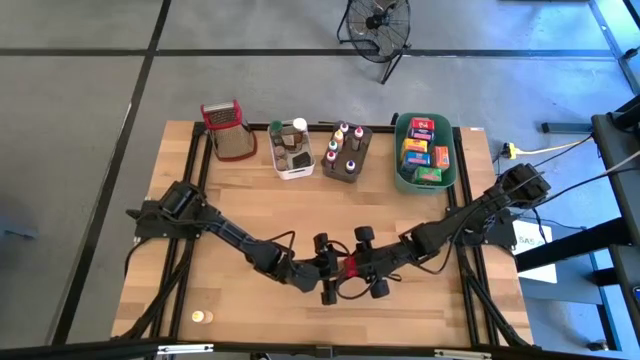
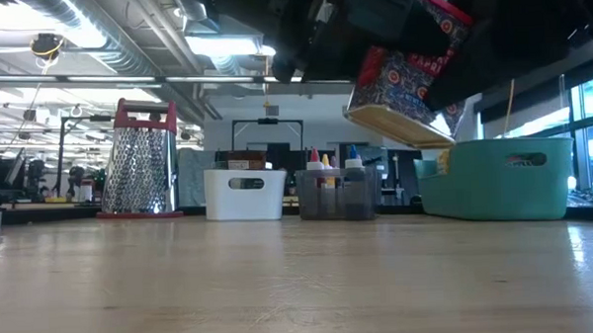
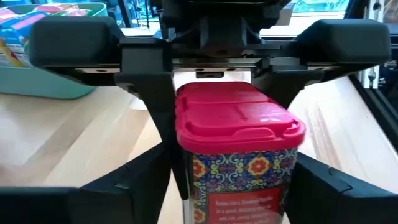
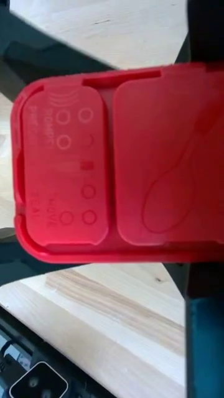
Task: Pick & Place Kitchen Items
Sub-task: Put the red seasoning can into the white bin
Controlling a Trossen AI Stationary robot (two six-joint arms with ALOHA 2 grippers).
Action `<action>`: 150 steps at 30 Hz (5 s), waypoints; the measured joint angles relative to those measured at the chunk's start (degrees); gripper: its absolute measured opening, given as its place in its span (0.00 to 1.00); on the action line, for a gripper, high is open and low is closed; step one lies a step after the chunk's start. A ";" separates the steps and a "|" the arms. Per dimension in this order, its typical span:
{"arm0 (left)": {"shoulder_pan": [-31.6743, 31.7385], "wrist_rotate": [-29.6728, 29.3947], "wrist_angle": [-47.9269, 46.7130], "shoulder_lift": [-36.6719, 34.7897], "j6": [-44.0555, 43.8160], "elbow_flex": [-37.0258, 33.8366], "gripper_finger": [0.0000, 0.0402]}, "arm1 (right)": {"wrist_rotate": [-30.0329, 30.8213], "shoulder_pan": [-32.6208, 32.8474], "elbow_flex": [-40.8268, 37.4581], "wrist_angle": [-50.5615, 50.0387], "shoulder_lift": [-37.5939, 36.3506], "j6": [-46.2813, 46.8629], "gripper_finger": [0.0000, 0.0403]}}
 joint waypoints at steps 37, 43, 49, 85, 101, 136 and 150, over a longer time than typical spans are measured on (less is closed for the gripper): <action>-2.21 -11.79 -9.84 -8.89 7.14 -0.17 0.45 | -7.62 1.80 -0.08 -17.33 -0.03 15.70 0.61; -2.93 -21.43 -20.49 -18.34 9.16 0.05 0.45 | -7.56 3.47 -0.02 -18.32 -0.07 18.10 0.61; -1.78 -37.08 -46.02 -28.40 -4.70 0.07 0.45 | -6.99 4.24 -0.02 -18.16 -0.07 19.38 0.61; 39.89 3.24 -9.44 -50.07 4.87 -36.44 0.46 | 6.77 4.10 0.00 -12.49 -2.48 9.82 0.61; 49.75 23.41 23.18 -50.07 7.44 -52.46 0.45 | 15.51 0.94 0.00 -14.10 -19.87 -5.55 0.61; 57.17 26.07 44.83 -31.86 7.96 -52.63 0.45 | 18.43 -12.92 -1.68 -22.41 -20.02 -11.10 0.61; 56.94 24.81 44.17 -21.27 5.09 -47.25 0.45 | 18.86 -12.91 -1.68 -29.11 -20.02 -8.96 0.61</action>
